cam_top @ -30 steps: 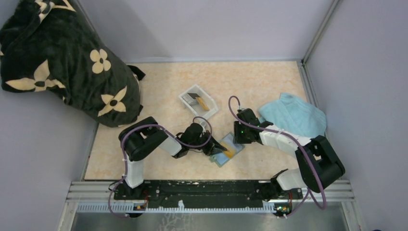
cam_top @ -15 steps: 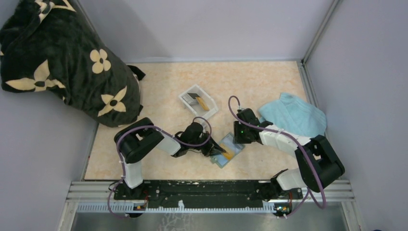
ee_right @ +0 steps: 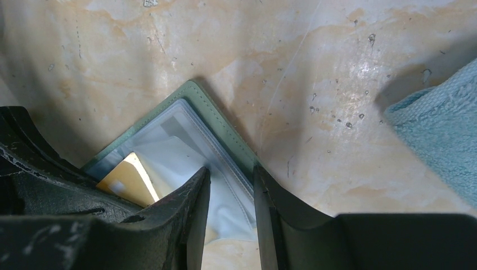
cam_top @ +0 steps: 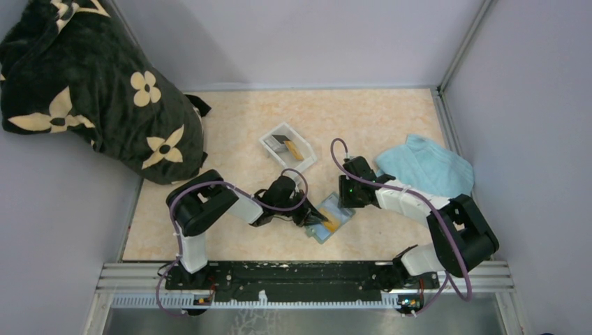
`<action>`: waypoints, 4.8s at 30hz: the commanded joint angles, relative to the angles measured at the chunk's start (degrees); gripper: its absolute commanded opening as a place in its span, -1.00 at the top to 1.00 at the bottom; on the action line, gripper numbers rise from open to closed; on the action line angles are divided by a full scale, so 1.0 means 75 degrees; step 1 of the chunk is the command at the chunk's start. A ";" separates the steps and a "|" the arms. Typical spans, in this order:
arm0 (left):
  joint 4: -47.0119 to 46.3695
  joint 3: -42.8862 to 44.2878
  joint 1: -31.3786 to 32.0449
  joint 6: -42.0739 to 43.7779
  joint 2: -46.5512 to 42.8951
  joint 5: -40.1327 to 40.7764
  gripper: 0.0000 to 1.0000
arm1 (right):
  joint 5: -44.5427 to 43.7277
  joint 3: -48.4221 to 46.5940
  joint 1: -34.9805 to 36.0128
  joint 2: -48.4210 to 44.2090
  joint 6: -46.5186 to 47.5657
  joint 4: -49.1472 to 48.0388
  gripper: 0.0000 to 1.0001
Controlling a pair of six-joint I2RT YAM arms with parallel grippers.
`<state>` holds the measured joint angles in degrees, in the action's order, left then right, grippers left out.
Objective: Put the credit cards into the card holder
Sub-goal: Insert the credit card into the card holder.
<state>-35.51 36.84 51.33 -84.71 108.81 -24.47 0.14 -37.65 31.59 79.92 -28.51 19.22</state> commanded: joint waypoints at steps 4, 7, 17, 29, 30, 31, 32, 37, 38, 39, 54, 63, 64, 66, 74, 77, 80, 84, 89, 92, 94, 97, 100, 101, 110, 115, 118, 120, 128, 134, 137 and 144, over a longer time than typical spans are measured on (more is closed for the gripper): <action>0.1165 -0.0061 0.0131 0.0301 0.0757 -0.0499 1.00 | 0.0327 0.0350 0.0030 0.0831 -0.0038 -0.0630 0.31; 0.1084 -0.0039 0.0139 0.0316 0.0859 -0.0635 1.00 | 0.0328 0.0355 0.0030 0.0851 -0.0038 -0.0640 0.31; 0.0589 -0.0223 0.0118 0.0099 0.1073 -0.0864 1.00 | 0.0321 0.0331 0.0035 0.0864 -0.0064 -0.0595 0.31; -0.0169 0.0045 0.0117 -0.0134 0.1693 -0.1001 1.00 | 0.0363 0.0309 0.0030 0.0833 -0.0068 -0.0525 0.32; -0.0087 0.0127 0.0114 -0.0086 0.1739 -0.1012 0.96 | 0.0363 0.0307 0.0030 0.0829 -0.0086 -0.0526 0.32; 0.0103 0.0255 0.0116 0.0015 0.1778 -0.1010 0.88 | 0.0367 0.0309 0.0035 0.0826 -0.0069 -0.0515 0.32; 0.0421 0.0410 0.0117 0.0171 0.1799 -0.1008 0.84 | 0.0378 0.0309 0.0030 0.0822 -0.0084 -0.0513 0.32; 0.2475 0.1147 0.0107 0.1040 0.1689 -0.0757 0.70 | 0.0393 0.0264 0.0030 0.0805 -0.0062 -0.0492 0.32; 0.2722 0.1189 0.0116 0.1121 0.1603 -0.0688 0.67 | 0.0394 0.0246 0.0030 0.0814 -0.0049 -0.0492 0.32; 0.2930 0.1191 0.0115 0.1176 0.1514 -0.0606 0.65 | 0.0397 0.0231 0.0031 0.0827 -0.0046 -0.0489 0.32; 0.3518 0.0476 0.0137 0.1058 0.0731 -0.0247 0.17 | 0.0451 0.0216 0.0030 0.0968 -0.0019 -0.0547 0.33; 0.3296 -0.0024 0.0180 0.0705 0.0396 -0.0001 0.13 | 0.0462 0.0168 0.0030 0.1056 0.0070 -0.0530 0.33; 0.3290 -0.0025 0.0191 0.0685 0.0389 -0.0006 0.12 | 0.0467 0.0168 0.0030 0.1053 0.0071 -0.0525 0.33; 0.3268 -0.0025 0.0246 0.0646 0.0350 0.0013 0.12 | 0.0471 0.0162 0.0032 0.1048 0.0085 -0.0513 0.33; 0.3436 0.0164 0.0405 0.0603 0.0211 0.0177 0.17 | 0.0473 0.0124 0.0030 0.1062 0.0114 -0.0524 0.33; 0.3647 0.0256 0.0454 0.0690 0.0050 0.0317 0.20 | 0.0498 0.0121 0.0033 0.1063 0.0112 -0.0524 0.33; 0.4033 0.0399 0.0497 0.0880 -0.0083 0.0478 0.24 | 0.0497 0.0111 0.0030 0.1063 0.0110 -0.0540 0.32; 0.4498 0.0612 0.0609 0.1220 -0.0276 0.0918 0.27 | 0.0508 0.0118 0.0030 0.1072 0.0097 -0.0560 0.33; 0.5343 0.1106 0.0828 0.1899 -0.0416 0.1691 0.29 | 0.0531 0.0111 0.0030 0.1092 0.0065 -0.0582 0.33; 0.5806 0.1347 0.0989 0.2261 -0.0486 0.2151 0.29 | 0.0541 0.0110 0.0030 0.1107 0.0057 -0.0594 0.33; 0.5991 0.1410 0.1066 0.2442 -0.0552 0.2413 0.31 | 0.0549 0.0104 0.0030 0.1129 0.0045 -0.0610 0.32; 0.6181 0.1429 0.1171 0.2614 -0.0684 0.2766 0.36 | 0.0574 0.0088 0.0033 0.1156 0.0035 -0.0629 0.32; 0.6342 0.1424 0.1289 0.2741 -0.0782 0.3049 0.41 | 0.0567 0.0076 0.0034 0.1166 0.0037 -0.0620 0.33; 0.6385 0.1429 0.1322 0.2784 -0.0794 0.3123 0.42 | 0.0569 0.0075 0.0036 0.1168 0.0029 -0.0620 0.32; 0.6657 0.1694 0.1796 0.3270 -0.0850 0.3878 0.78 | 0.0582 0.0040 0.0030 0.1170 0.0040 -0.0577 0.32; 0.6851 0.1920 0.2138 0.3360 -0.0571 0.4236 1.00 | 0.0588 0.0029 0.0030 0.1141 0.0050 -0.0542 0.33; 0.6867 0.2053 0.2376 0.3330 -0.0378 0.4474 1.00 | 0.0597 0.0016 0.0030 0.1133 0.0062 -0.0521 0.33; 0.6900 0.2150 0.2516 0.3292 -0.0256 0.4649 1.00 | 0.0592 0.0026 0.0030 0.1111 0.0061 -0.0502 0.33; 0.7222 0.2447 0.2903 0.2928 0.0170 0.5383 0.98 | 0.0617 0.0080 0.0030 0.1044 0.0058 -0.0483 0.32; 0.7366 0.2556 0.2988 0.2501 0.0345 0.5740 0.92 | 0.0679 0.0121 0.0030 0.1062 0.0043 -0.0512 0.32; 0.7664 0.2751 0.2994 0.2335 0.0420 0.5873 0.91 | 0.0663 0.0121 0.0030 0.1031 0.0076 -0.0489 0.33; 0.7818 0.2927 0.3001 0.2127 0.0191 0.6150 0.89 | 0.0694 0.0133 0.0030 0.1000 0.0091 -0.0478 0.33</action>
<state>12.16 61.08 73.54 -67.99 105.62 20.14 0.67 -40.23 31.31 82.59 -27.44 20.05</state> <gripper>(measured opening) 0.051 0.343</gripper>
